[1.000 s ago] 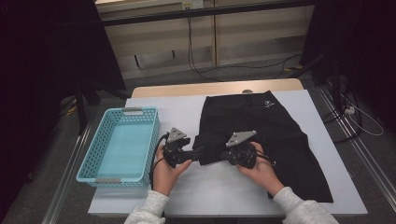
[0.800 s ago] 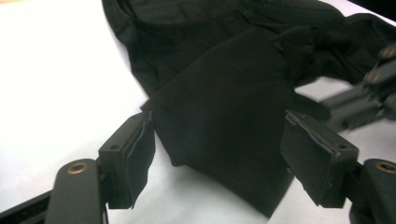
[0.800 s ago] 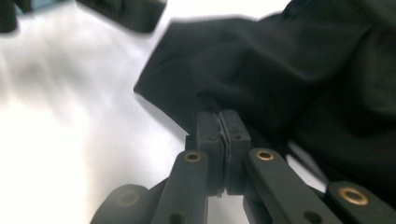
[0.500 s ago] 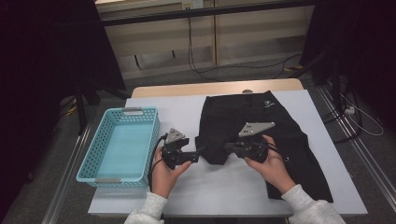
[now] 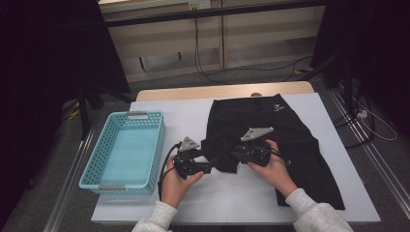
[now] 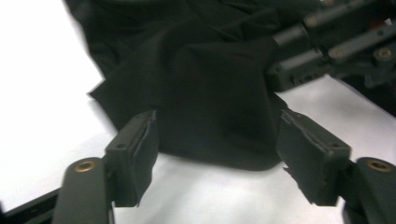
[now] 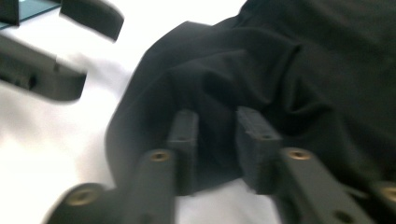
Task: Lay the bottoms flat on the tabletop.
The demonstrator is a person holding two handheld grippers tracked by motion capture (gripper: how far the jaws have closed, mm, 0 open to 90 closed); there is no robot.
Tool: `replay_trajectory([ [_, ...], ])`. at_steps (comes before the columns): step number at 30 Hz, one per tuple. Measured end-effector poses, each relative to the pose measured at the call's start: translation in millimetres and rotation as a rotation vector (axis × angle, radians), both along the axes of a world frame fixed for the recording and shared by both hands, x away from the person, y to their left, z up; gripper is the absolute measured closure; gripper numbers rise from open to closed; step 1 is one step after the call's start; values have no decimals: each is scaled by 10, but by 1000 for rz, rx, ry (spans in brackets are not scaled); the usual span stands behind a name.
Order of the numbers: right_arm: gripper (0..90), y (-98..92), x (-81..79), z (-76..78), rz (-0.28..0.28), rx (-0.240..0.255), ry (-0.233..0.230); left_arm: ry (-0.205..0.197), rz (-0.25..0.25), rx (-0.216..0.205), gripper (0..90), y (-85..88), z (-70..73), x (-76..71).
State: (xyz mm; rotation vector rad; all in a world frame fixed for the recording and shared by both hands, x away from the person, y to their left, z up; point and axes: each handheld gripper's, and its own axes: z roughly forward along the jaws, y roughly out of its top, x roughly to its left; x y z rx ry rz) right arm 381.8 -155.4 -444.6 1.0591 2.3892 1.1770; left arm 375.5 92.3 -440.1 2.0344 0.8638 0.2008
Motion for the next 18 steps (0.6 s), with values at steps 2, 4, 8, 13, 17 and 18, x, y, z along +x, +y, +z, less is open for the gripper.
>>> replay_trajectory([
  [2,530,-49,-9,41,-18,-4,-12,12,-12,17,349,-51,-26,-16],
  [4,486,-128,-29,79,-26,14,-24,16,-31,19,415,-89,-49,-32],
  [8,416,-252,-70,119,-67,15,-37,40,-73,54,506,-162,-83,-69],
  [13,385,-397,-129,111,-71,-17,-39,1,-115,85,603,-245,-92,-112],
  [17,385,-445,-127,85,-89,-41,-31,-8,-116,100,604,-287,-147,-111],
  [18,385,-448,-127,82,-87,-42,-31,8,-112,114,606,-311,-169,-116],
])
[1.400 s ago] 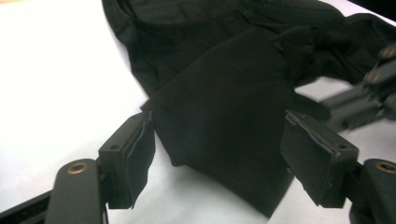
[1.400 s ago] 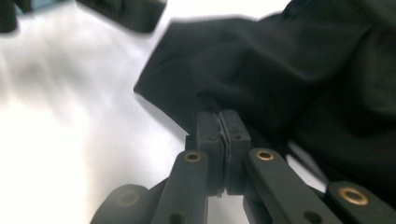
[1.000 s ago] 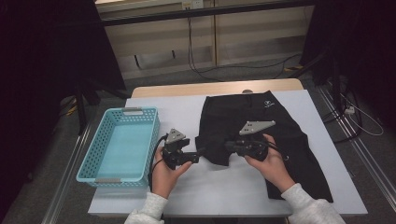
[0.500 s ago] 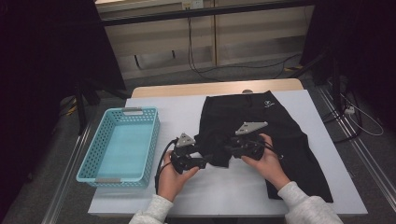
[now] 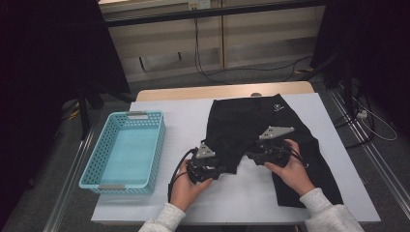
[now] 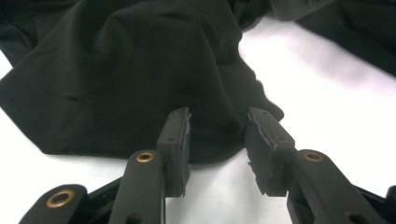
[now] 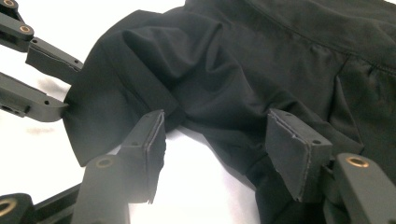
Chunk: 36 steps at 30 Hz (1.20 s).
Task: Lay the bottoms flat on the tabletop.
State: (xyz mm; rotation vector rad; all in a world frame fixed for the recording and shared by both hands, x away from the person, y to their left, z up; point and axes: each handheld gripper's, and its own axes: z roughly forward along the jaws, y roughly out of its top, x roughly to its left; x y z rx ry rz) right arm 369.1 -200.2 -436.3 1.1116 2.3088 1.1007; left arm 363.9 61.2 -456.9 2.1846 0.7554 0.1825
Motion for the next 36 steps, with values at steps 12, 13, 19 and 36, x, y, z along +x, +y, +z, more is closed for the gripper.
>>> replay_trajectory([
  [12,388,-44,-2,-15,-18,1,1,59,-11,-1,874,-49,-17,-15],
  [13,388,-49,-2,-13,-20,4,-1,66,-8,-2,882,-48,-16,-12],
  [19,392,-51,-1,-7,-27,25,-7,115,9,-16,894,-11,32,-2],
  [36,633,204,81,-97,84,14,15,60,148,-217,896,553,451,147],
])
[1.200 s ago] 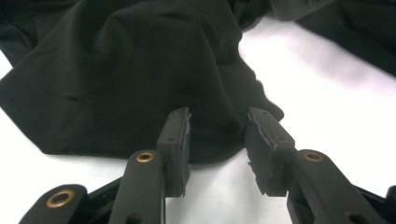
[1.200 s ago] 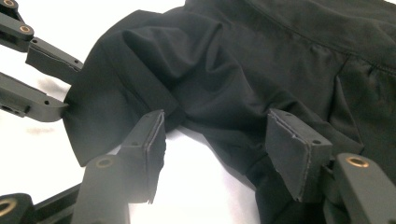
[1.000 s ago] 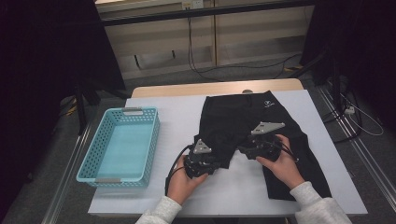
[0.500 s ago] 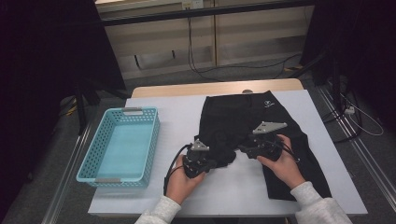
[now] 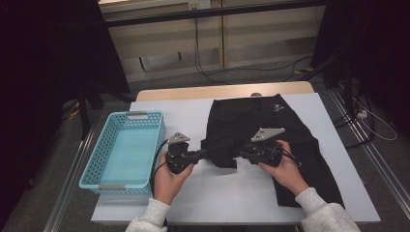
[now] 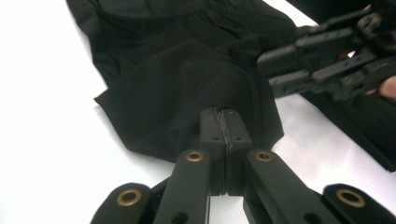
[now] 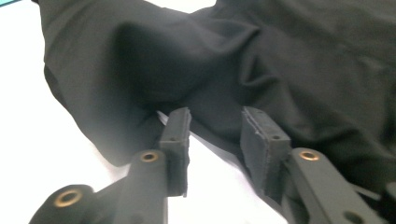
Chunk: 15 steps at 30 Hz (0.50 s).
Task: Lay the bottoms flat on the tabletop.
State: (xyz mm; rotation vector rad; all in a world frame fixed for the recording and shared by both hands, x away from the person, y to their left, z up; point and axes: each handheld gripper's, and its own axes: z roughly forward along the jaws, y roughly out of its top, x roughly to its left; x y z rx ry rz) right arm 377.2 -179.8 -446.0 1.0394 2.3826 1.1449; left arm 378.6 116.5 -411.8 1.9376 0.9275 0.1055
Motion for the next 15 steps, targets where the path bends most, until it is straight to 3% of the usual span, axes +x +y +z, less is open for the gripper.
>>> replay_trajectory([
  [5,662,100,121,-118,2,-38,41,-6,18,5,895,24,-9,11],
  [6,664,114,127,-140,4,-62,35,-7,17,8,895,31,-9,14],
  [7,670,115,133,-140,2,-54,29,-6,17,7,895,34,-11,15],
  [11,841,90,161,-144,-16,-63,27,-7,25,5,895,42,-10,12],
  [15,900,49,191,-132,-30,-43,49,-17,26,-3,894,48,13,6],
])
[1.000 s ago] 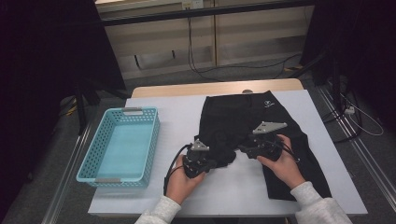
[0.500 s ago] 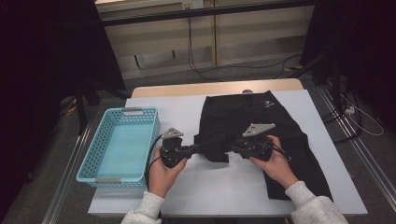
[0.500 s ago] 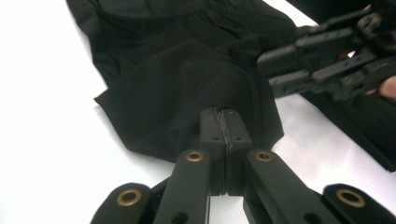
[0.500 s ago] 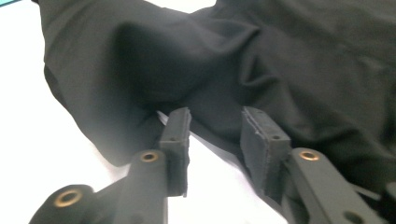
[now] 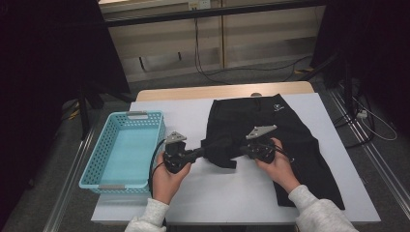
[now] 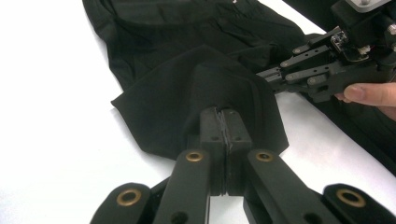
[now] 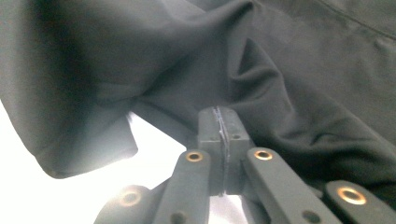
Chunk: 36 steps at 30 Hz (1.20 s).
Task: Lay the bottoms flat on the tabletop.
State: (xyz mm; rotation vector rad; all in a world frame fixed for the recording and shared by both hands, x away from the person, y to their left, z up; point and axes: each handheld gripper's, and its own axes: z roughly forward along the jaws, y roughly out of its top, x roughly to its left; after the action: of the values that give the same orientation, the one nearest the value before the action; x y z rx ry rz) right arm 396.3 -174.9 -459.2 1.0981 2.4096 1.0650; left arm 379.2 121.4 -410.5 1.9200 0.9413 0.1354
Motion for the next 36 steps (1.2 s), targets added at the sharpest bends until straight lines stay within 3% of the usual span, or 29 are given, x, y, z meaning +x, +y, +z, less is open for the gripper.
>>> replay_trajectory([
  [5,900,-83,-55,110,5,-10,6,-6,5,-10,895,27,25,-1],
  [8,900,-175,-119,222,8,16,-11,-10,11,-9,895,37,23,4],
  [10,900,-184,-146,246,23,71,-12,-7,15,-6,894,32,21,6],
  [11,888,-165,-157,239,31,97,-1,-9,17,-5,895,30,19,8],
  [13,771,-88,-178,205,40,98,5,-7,19,-3,894,25,11,14],
  [18,724,154,-211,129,89,78,29,-5,27,16,895,36,-10,19],
  [20,719,228,-224,132,98,111,39,-1,28,17,894,35,-19,19],
  [23,697,342,-244,71,119,16,39,-2,26,20,895,25,-20,14],
  [25,716,375,-258,20,143,-7,63,-5,22,24,895,21,-10,9],
  [28,876,351,-276,30,140,-7,67,-4,22,24,895,27,-9,10],
  [29,881,340,-286,29,135,5,77,-4,25,24,895,30,-10,9],
  [36,888,161,-458,135,121,-30,76,6,14,42,895,12,-29,-7],
])
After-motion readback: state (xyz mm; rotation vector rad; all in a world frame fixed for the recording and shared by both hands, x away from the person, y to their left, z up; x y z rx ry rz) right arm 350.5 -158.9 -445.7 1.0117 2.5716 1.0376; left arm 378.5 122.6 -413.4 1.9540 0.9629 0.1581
